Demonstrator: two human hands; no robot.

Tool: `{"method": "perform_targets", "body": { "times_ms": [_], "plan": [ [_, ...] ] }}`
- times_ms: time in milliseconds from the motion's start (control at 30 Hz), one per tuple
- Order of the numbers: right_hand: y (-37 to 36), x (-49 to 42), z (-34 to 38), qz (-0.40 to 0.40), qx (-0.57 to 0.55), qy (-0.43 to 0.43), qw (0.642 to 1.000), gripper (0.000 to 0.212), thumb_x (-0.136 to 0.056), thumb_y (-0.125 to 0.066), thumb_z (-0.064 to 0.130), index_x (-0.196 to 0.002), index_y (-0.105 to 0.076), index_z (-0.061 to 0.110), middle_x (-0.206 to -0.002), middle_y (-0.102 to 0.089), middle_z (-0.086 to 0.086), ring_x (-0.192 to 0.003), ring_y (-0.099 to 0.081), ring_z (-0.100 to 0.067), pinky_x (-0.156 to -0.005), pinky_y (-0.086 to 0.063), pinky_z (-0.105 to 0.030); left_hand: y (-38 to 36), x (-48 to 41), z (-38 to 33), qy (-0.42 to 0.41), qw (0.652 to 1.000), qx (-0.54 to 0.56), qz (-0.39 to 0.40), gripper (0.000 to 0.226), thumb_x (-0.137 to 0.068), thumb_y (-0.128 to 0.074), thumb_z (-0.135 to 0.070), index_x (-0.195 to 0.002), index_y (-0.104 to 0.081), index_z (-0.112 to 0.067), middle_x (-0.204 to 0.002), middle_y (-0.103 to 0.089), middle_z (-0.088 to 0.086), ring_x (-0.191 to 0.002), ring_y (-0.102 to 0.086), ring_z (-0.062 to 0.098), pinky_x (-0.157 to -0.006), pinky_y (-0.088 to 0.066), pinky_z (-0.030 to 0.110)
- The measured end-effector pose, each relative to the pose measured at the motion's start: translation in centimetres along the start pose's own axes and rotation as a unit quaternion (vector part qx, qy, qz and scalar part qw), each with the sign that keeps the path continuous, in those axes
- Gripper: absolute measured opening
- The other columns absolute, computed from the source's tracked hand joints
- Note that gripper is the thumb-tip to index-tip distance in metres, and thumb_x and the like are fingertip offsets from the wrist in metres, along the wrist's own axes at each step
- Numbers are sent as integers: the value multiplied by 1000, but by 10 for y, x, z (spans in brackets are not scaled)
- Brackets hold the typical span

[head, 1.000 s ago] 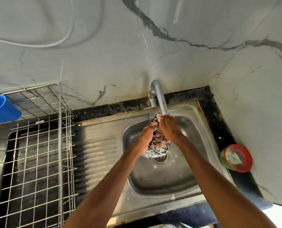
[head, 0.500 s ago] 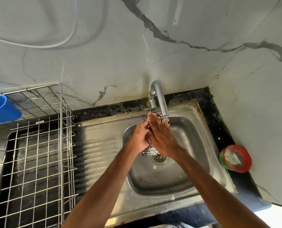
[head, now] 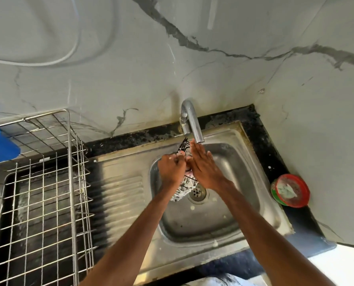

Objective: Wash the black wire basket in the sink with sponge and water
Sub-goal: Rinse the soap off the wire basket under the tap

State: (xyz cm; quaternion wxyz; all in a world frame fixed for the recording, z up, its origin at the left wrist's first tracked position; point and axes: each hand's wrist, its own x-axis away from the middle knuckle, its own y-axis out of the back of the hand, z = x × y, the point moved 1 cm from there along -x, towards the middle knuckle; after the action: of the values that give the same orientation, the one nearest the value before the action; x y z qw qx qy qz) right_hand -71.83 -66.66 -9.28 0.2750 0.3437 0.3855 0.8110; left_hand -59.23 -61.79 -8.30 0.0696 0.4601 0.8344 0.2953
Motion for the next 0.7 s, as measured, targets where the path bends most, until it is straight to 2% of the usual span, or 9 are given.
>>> {"method": "perform_targets", "body": {
  "times_ms": [67,200,267,333,400,467,600,667,700],
  "plan": [
    [1,7,12,-19,4,29,999,60,-110,-24,31,-159,2,8,-167,16,-10,-153,19,-26,-124,4,-52,1,0,-6,-19,999,-10,-30,36,-97,-63,-11,-63,-74,-7,-50,-60,0,-40,-53,5,-47,-43,11],
    [-3,16,15,-59,0,71,996,68,-103,7,46,-161,-4,12,-168,10,-5,-154,16,-19,-125,5,-43,2,-4,2,7,1000,25,-9,46,-102,-61,-18,-55,-65,-18,-47,-56,-6,-40,-53,1,-43,-36,11],
    [9,2,2,-64,9,34,997,85,-98,17,51,-157,-24,5,-169,-4,-13,-156,5,-30,-125,-3,-56,2,-3,5,24,999,41,25,46,-104,-58,-28,-60,-68,-18,-52,-64,-4,-43,-60,4,-43,-42,15],
    [25,-10,-4,-61,-19,-49,997,80,-101,5,50,-149,-40,5,-164,-22,-18,-154,-10,-38,-123,-13,-60,1,2,0,39,996,71,36,44,-105,-57,-30,-71,-74,-9,-61,-71,6,-48,-67,15,-42,-46,15],
    [26,-9,3,-43,33,-29,998,76,-98,0,48,-151,-38,9,-165,-18,-19,-154,-8,-38,-123,-12,-60,-1,1,-5,54,994,88,32,42,-105,-58,-27,-75,-76,-4,-63,-73,8,-51,-68,21,-44,-49,17],
    [13,3,20,-40,68,62,995,72,-100,-1,44,-156,-27,9,-168,-7,-16,-156,0,-33,-125,-5,-57,-3,-4,2,108,985,130,29,36,-103,-58,-21,-78,-77,-4,-60,-71,2,-53,-69,20,-44,-51,25],
    [6,10,43,-17,-23,98,995,76,-98,7,53,-160,-6,10,-168,3,-4,-155,12,-14,-126,9,-37,2,-8,17,132,974,178,37,47,-99,-50,-2,-61,-72,-18,-53,-62,-7,-48,-54,11,-50,-43,30],
    [21,-6,43,-37,21,94,995,72,-101,4,48,-160,-9,9,-169,0,-7,-155,6,-20,-127,-1,-42,2,-5,13,140,975,160,62,42,-103,-45,-6,-71,-71,-16,-61,-67,2,-55,-67,24,-44,-50,30],
    [30,-17,36,-42,48,86,994,68,-103,-2,43,-158,-18,6,-168,-11,-12,-155,-9,-26,-125,-17,-46,3,-4,7,141,975,154,77,38,-103,-45,-7,-75,-71,-9,-63,-69,5,-57,-70,30,-41,-51,27]
  ]
}}
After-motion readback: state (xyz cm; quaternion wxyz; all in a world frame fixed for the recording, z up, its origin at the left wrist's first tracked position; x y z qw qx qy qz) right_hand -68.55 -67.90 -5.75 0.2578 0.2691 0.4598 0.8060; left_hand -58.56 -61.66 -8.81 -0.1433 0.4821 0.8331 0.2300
